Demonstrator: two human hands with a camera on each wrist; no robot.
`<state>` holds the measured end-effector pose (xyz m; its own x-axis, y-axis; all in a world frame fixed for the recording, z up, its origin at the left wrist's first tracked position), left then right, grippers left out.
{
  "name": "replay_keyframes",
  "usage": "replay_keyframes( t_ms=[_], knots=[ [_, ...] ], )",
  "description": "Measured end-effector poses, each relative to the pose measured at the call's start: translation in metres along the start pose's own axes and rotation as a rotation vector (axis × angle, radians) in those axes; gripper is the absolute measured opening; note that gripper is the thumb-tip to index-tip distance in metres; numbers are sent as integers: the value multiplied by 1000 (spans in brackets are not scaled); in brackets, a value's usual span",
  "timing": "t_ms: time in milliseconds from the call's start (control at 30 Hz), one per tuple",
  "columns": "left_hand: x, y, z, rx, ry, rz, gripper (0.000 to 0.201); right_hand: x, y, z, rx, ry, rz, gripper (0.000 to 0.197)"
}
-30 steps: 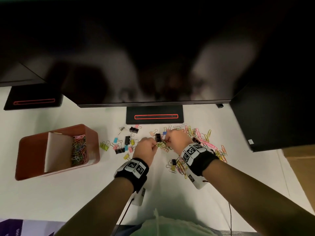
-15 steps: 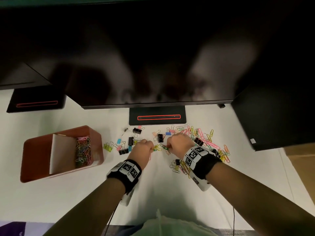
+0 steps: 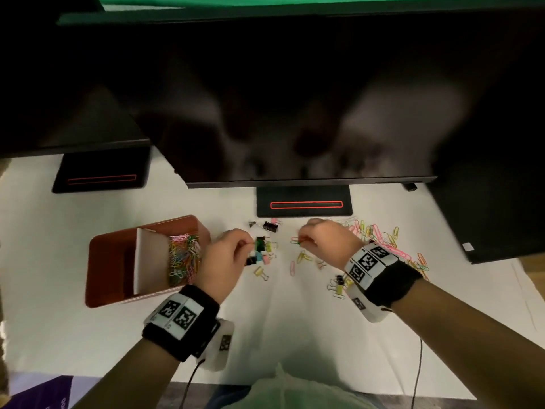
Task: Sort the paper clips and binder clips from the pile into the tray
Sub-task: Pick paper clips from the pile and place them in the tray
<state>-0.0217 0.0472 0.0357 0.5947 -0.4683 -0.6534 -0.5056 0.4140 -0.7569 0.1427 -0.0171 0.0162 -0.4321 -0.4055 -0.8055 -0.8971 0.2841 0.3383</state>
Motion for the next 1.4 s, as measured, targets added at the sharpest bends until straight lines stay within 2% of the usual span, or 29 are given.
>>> replay_keyframes(
  t_ms=[133, 200, 267, 333, 367, 400, 500, 633, 767, 900, 1033, 1133, 1400],
  knots=[
    [-72, 48, -11, -131, -89, 67, 7, -17, 94, 18, -151, -53, 118, 19],
    [-97, 80, -19, -223, -114, 72, 16, -15, 144, 34, -212, -81, 143, 19],
    [-107, 106, -24, -308, -88, 69, 25, -7, 183, 51, -217, -90, 164, 19],
    [-106, 121, -28, -376, -18, 82, 18, 6, 207, 68, -182, -71, 186, 23],
    [-105, 124, -29, -383, 16, 110, 12, 12, 213, 74, -155, -56, 197, 27],
    [-104, 121, -28, -364, 41, 162, 14, 17, 215, 77, -134, -45, 206, 33],
    [-103, 100, -22, -243, 87, 280, 30, 18, 211, 73, -166, -57, 272, 38],
    [-94, 52, -11, -54, 57, 244, 31, -1, 167, 48, -216, -166, 421, 25],
    [-49, 3, 0, 46, 134, 59, 24, -15, 59, 21, -8, -306, 383, 20],
    [28, -15, 12, 26, 283, -13, 22, -13, -52, -9, 260, -326, 279, 23],
    [93, -7, 22, -81, 395, 94, 28, -8, -118, -21, 412, -270, 265, 29],
    [124, 4, 27, -143, 448, 162, 28, -5, -135, -14, 400, -186, 234, 32],
    [150, 10, 40, -177, 389, 257, 25, 9, -132, 13, 122, 6, 27, 48]
  ],
)
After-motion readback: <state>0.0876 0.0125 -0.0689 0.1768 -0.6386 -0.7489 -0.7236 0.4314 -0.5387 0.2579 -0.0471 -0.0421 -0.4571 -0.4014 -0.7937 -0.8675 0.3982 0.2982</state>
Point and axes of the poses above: each hand's wrist, its own z-axis towards the middle knuckle, its own x-axis out of the palm, y = z × x, the point moved 9 cm from there along z, towards the middle knuckle, and after that the axes turned 7 degrees about x, right-handed, at the moved point
